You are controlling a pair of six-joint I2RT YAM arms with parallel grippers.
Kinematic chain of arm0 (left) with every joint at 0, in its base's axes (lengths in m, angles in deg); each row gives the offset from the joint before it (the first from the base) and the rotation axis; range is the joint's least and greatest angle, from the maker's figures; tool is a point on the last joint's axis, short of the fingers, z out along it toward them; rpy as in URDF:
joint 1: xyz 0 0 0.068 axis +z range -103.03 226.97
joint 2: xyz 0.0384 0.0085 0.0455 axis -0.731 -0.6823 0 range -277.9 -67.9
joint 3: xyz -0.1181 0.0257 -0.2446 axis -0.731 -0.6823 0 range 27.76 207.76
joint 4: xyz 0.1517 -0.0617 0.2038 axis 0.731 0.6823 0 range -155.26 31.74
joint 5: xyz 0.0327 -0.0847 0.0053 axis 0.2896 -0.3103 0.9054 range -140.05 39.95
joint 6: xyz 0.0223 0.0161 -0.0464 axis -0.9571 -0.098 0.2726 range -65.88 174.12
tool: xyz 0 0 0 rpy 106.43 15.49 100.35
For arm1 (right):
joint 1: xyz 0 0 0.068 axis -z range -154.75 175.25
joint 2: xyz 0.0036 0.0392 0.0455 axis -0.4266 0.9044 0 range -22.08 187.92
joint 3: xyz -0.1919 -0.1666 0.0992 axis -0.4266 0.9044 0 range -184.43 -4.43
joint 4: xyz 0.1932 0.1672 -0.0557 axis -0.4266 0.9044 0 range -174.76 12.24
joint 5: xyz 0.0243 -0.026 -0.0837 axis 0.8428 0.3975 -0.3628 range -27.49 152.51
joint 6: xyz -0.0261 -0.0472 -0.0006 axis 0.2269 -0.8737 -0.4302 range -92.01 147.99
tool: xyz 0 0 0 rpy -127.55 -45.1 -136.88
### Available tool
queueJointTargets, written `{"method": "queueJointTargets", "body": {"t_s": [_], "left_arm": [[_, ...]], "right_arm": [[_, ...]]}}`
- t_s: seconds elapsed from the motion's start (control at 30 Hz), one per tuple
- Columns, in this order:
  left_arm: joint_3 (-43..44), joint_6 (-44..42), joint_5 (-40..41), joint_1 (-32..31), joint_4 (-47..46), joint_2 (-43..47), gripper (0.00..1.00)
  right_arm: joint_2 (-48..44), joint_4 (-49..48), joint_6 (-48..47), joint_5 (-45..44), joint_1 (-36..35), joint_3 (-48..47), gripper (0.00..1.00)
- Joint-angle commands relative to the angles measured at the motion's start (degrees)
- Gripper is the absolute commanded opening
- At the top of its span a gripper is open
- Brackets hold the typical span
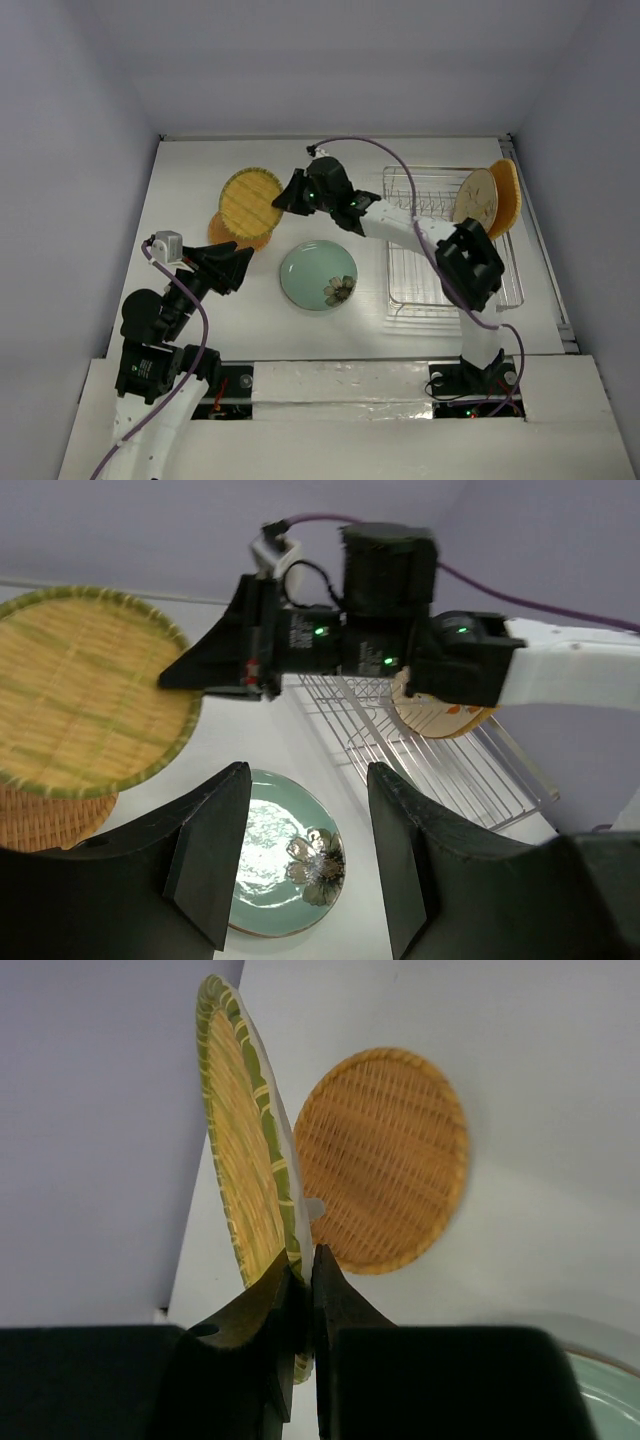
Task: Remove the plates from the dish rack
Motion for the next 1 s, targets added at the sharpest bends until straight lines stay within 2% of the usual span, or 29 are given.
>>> {"method": "queueJointTargets", "body": {"t_s": [0.0,0.2,0.33,0.5,0.53,0.7,0.73,0.8,0.83,0.97], "left_arm": [[-0.22,0.34,0.00,0.33,-2.63,0.47,0.47],[-0.14,0.34,-0.09,0.33,-2.72,0.47,0.47],[-0.14,0.25,0.00,0.33,-2.72,0.65,0.47],[-0.14,0.25,-0.09,0.33,-2.81,0.73,0.47],[-0.22,0.34,-0.09,0.33,-2.81,0.73,0.47],[-0.22,0.34,-0.18,0.33,-2.81,0.73,0.47],[-0.22,0.34,-0.18,0.33,-2.81,0.73,0.47],[-0.14,0.34,-0.26,0.33,-2.81,0.65,0.47],[-0.22,0.34,-0.18,0.33,-2.81,0.73,0.47],[-0.14,0.34,-0.26,0.33,-2.81,0.65,0.47]], "right_arm": [[4.71,-11.84,9.47,6.08,-0.60,-7.02,0.00],[13.69,-10.35,13.08,6.34,-2.27,-13.45,0.01],[16.51,-9.03,13.96,5.99,-2.79,-14.15,0.08],[18.01,-6.57,13.17,6.26,-2.79,-13.54,0.31],[18.01,-5.96,12.13,6.26,-2.79,-13.54,0.38],[17.40,2.12,6.85,2.92,-4.03,-15.65,0.63],[17.22,4.22,5.19,2.22,-4.03,-15.74,0.70],[16.69,7.74,3.42,-0.15,-4.55,-16.00,0.77],[16.08,8.80,1.76,-0.85,-5.07,-16.35,0.83],[14.50,16.00,-2.55,-6.99,-5.70,-16.97,0.95]]}}
